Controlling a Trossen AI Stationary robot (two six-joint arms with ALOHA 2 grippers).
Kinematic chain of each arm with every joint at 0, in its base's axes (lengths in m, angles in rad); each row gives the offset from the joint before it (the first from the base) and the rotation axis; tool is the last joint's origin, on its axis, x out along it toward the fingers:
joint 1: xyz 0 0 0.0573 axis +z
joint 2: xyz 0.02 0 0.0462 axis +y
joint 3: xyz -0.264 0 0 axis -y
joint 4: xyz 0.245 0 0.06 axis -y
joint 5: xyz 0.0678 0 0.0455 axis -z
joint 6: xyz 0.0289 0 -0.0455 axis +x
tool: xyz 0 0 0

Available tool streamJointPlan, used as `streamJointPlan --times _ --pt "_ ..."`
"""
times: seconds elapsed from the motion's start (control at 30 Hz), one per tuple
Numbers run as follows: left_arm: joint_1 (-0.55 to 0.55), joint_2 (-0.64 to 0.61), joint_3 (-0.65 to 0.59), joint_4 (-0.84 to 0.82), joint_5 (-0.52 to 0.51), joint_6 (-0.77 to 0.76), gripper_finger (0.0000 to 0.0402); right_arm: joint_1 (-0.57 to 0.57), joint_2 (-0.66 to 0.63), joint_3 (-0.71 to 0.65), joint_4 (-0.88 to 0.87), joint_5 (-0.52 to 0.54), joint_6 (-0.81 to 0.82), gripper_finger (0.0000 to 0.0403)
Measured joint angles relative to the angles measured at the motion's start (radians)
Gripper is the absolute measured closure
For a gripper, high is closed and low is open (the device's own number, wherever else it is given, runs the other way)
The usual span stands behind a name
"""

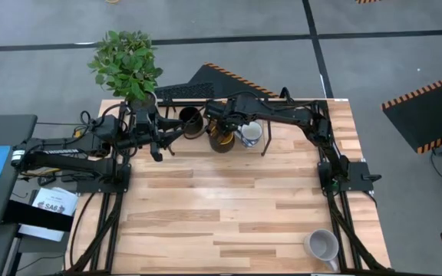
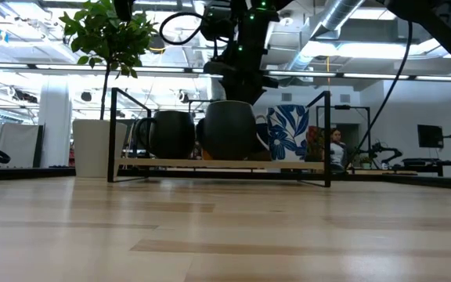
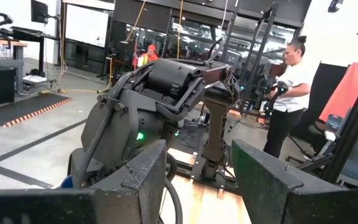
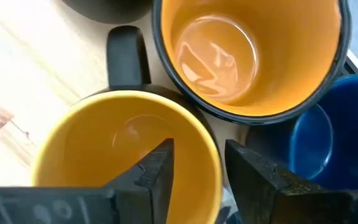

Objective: Place coffee mugs
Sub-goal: Put the black-yellow mug on the shelf, then put the white mug on the shelf

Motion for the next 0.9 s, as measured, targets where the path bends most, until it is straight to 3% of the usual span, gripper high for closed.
streamJointPlan --times 0.47,0.77,0.9 --pt "0.000 0.000 0.000 -0.006 0.000 0.000 0.0235 -0.009 -0.030 0.027 -0.025 0.000 -0.052 0.0229" --pt "0.000 0.000 0.000 -0.026 0.000 0.000 0.0235 0.024 -0.175 0.020 -0.042 -0.003 -0.161 0.0233" --pt "0.000 0.000 0.000 -0.034 0.002 0.000 0.0235 0.097 -0.290 -0.091 -0.026 -0.005 -0.194 0.0233"
